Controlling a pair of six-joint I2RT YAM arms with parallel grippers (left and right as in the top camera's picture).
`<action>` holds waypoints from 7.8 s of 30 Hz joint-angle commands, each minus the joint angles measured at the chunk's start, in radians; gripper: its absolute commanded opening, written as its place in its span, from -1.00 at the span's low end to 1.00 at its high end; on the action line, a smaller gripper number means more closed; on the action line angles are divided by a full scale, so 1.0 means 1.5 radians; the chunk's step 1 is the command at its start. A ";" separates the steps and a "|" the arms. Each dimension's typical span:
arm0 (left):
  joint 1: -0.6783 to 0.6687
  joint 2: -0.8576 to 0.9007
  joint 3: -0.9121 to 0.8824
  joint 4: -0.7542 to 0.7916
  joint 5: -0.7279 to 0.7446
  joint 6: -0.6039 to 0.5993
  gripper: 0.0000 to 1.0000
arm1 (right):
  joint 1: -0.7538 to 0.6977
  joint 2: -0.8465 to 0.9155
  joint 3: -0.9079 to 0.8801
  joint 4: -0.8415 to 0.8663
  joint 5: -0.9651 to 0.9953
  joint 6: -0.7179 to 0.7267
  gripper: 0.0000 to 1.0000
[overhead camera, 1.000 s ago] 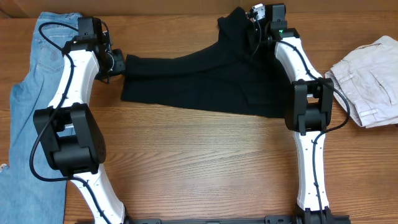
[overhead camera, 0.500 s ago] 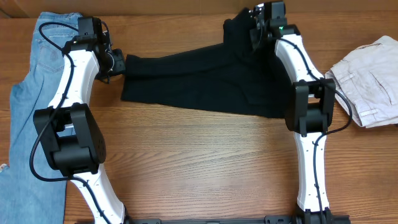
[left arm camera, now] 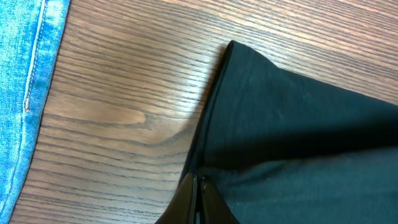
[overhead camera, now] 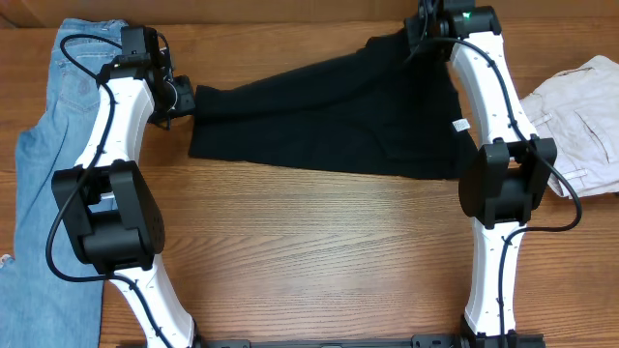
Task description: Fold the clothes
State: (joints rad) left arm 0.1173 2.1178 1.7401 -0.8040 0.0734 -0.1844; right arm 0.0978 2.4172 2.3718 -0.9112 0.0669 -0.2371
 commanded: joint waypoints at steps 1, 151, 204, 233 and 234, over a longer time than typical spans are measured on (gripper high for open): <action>0.000 0.007 0.005 0.000 -0.009 -0.007 -0.92 | -0.006 -0.010 0.008 -0.031 0.018 0.004 -0.92; -0.056 0.014 -0.133 0.117 -0.021 0.049 -0.87 | -0.069 -0.095 -0.289 -0.493 -0.021 0.213 -0.92; -0.035 -0.006 -0.018 -0.041 0.052 0.055 0.06 | -0.072 -0.197 -0.299 -0.375 0.039 0.253 0.11; -0.036 -0.006 -0.101 0.051 0.098 0.018 -0.90 | -0.072 -0.197 -0.299 -0.384 0.039 0.248 0.11; -0.035 -0.006 -0.101 0.053 0.093 0.018 -0.92 | -0.072 -0.197 -0.299 -0.385 0.039 0.248 0.11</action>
State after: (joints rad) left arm 0.0612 2.1323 1.5959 -0.7349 0.2066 -0.1520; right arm -0.0063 2.1216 1.9247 -1.4860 0.1204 0.1341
